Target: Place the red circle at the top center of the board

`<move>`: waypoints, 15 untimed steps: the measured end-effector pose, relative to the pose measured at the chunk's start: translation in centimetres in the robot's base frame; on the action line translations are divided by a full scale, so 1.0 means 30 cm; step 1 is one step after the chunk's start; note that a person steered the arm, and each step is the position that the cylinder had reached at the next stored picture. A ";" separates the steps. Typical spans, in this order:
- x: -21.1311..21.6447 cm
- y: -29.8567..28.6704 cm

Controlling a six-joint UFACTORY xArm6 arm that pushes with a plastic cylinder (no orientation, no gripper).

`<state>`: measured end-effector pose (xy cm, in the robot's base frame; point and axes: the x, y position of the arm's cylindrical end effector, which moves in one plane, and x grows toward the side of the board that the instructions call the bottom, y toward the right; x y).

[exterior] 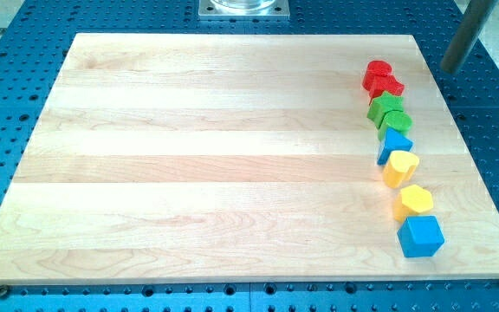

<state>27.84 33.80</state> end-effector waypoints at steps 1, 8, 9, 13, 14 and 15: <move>0.086 -0.012; 0.189 -1.010; 0.072 -1.072; -0.016 -0.949; 0.087 -0.816; -0.028 -0.880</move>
<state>27.00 7.40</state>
